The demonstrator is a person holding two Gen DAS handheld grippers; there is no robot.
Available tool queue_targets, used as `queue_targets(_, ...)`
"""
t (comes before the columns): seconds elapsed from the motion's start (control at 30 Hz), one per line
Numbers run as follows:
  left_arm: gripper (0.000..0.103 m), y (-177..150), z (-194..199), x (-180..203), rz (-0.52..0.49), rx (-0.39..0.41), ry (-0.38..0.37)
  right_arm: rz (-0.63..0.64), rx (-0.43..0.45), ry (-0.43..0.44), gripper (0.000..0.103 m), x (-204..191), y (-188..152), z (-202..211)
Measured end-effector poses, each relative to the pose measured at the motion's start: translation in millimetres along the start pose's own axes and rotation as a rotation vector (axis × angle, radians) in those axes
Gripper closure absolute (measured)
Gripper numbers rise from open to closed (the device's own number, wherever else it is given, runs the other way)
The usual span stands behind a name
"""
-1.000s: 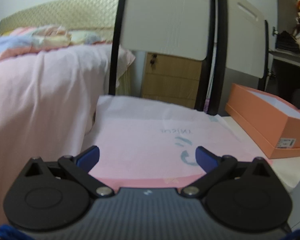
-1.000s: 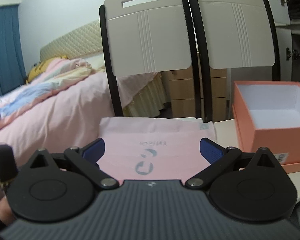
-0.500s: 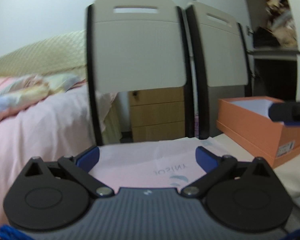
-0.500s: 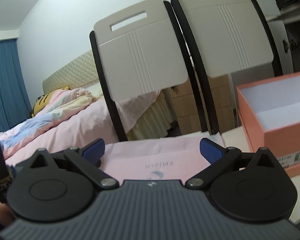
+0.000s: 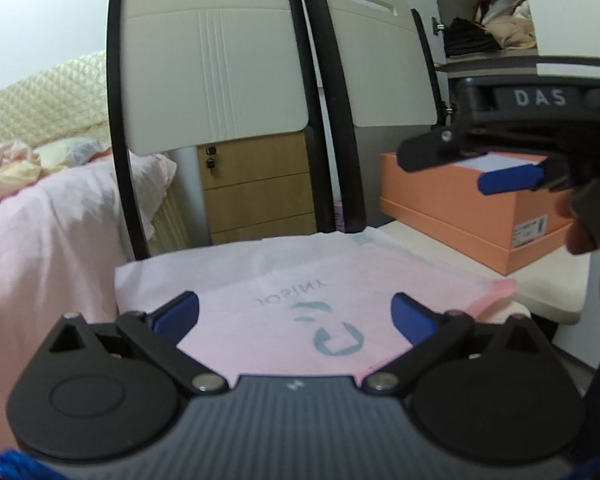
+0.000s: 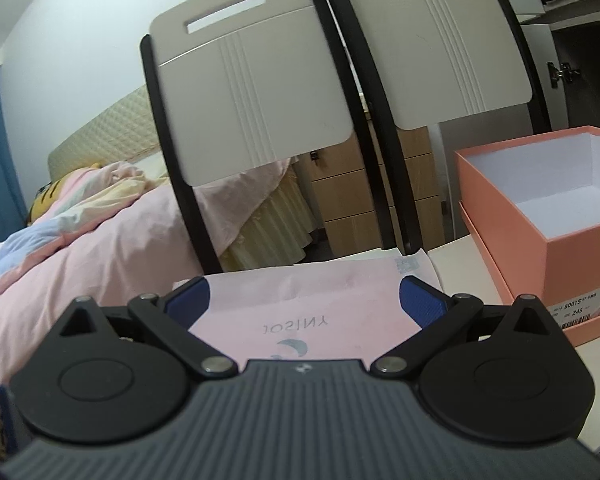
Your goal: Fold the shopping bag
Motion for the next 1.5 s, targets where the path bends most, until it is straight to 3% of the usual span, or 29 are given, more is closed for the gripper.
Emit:
queue_targets(0.33,0.001,-7.9,-5.5,7.7,-0.01,-0.028,-0.027,-0.002,-0.001,0.018,0.0,-0.2,0.4,5.2)
queue_targets(0.63,0.006,-14.6,-11.3,13.9,-0.031,-0.049,-0.04,-0.075,-0.002,-0.002,0.0,34.0,5.4,28.8)
queue_targets(0.9,0.013,-23.5,-17.4,28.3,-0.112,-0.103,-0.121,-0.143,-0.028,0.015,0.0,64.0,8.7,35.9)
queue_targets(1.13,0.019,-31.3,-20.2,34.3,-0.147,-0.146,-0.126,-0.153,-0.045,0.034,0.0,61.3,7.2,33.7)
queue_targets(1.33,0.029,-30.6,-22.2,22.3,-0.094,-0.16,-0.102,-0.14,-0.058,0.038,0.0,52.8,4.9,29.2)
queue_targets(1.5,0.029,-30.7,-20.3,24.0,-0.114,-0.171,-0.109,-0.134,-0.071,0.044,0.0,47.2,2.9,25.9)
Point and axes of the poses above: each gripper's, at about its wrist camera, not at the fingertips, and z roughly against the way its jaws point, x to its right, y to its top, the point moved 3 cm from there along -z, roughly the way its jaws point, and after that the axes turned 12 degrees about -y, right-handed, at the moved point
